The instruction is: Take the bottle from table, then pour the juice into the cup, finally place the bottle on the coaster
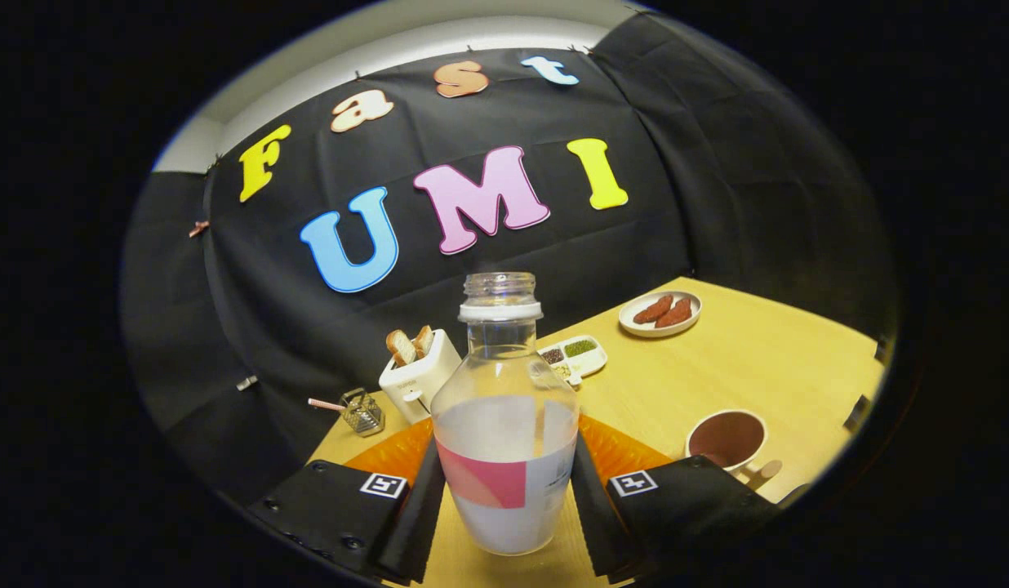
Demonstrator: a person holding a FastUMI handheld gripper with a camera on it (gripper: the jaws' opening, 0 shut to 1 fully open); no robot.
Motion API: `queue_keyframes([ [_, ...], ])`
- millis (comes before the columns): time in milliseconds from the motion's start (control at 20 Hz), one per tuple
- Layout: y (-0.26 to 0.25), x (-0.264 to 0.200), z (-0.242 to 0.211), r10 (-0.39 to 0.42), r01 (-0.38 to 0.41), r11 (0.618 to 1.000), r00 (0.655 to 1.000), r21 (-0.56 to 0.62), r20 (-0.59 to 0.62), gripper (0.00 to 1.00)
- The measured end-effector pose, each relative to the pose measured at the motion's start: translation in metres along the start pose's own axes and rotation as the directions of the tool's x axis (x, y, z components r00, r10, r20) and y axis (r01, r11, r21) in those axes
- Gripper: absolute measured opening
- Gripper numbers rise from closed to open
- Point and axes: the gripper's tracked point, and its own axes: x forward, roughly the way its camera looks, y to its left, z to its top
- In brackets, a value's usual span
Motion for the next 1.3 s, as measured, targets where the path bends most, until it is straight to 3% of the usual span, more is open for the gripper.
queue_keyframes([
  [150, -0.006, 0.002, -0.009, 0.008, -0.001, 0.985, 0.999, 0.171, -0.042, 0.75],
  [450, -0.021, 0.000, -0.020, 0.039, 0.005, 0.901, 0.995, 0.434, -0.092, 0.75],
  [1150, -0.047, 0.001, -0.027, 0.080, 0.037, 0.693, 0.989, 0.720, -0.128, 0.75],
  [1300, -0.054, -0.001, -0.032, 0.068, 0.063, 0.625, 0.989, 0.778, -0.135, 0.75],
])
